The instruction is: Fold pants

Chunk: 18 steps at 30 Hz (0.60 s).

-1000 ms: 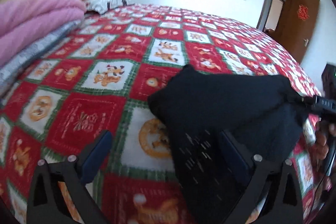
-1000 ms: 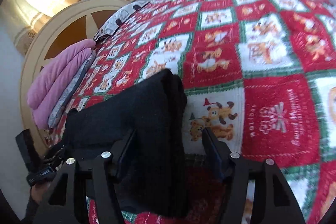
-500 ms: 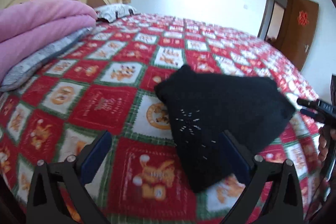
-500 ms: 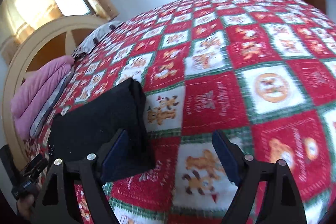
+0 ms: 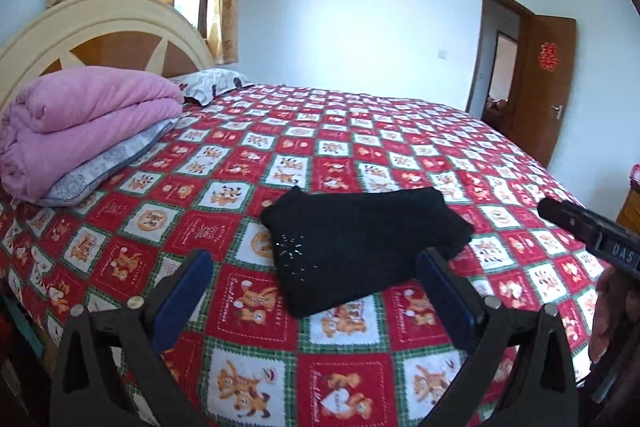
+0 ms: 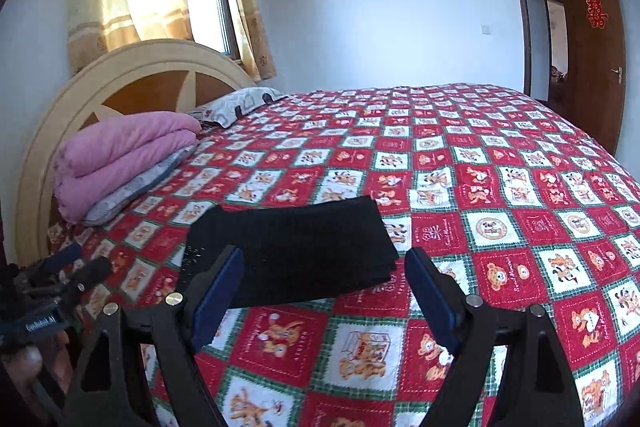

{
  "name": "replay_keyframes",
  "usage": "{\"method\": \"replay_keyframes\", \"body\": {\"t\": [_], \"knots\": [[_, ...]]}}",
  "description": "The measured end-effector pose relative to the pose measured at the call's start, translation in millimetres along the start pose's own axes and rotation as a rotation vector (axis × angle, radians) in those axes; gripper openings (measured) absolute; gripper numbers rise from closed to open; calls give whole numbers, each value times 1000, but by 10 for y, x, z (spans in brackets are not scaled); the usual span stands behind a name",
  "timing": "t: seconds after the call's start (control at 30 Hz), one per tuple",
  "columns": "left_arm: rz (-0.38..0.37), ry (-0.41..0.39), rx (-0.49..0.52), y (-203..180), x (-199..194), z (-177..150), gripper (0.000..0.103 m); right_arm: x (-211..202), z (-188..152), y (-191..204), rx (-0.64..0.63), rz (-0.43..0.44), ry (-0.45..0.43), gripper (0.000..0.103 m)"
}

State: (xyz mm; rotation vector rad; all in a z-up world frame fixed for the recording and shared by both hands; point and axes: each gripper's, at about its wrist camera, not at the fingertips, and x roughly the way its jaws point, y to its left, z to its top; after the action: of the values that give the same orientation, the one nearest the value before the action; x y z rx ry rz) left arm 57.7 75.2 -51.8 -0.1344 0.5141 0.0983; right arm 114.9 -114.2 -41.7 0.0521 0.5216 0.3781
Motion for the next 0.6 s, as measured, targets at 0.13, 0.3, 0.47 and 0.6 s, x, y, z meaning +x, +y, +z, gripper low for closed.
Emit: {"method": "replay_keyframes", "body": {"t": [0.13, 0.3, 0.47, 0.6], "knots": [[-8, -10, 7, -2, -102, -7, 103, -141, 44, 83, -5, -16, -21, 84], [-16, -34, 10, -24, -183, 15, 103, -212, 37, 163, 0, -9, -26, 84], [-18, -33, 13, -20, -191, 20, 103, -234, 17, 239, -20, -1, -19, 84], [-15, -33, 20, -40, -191, 7, 103, -232, -5, 255, -22, 4, -14, 84]]}}
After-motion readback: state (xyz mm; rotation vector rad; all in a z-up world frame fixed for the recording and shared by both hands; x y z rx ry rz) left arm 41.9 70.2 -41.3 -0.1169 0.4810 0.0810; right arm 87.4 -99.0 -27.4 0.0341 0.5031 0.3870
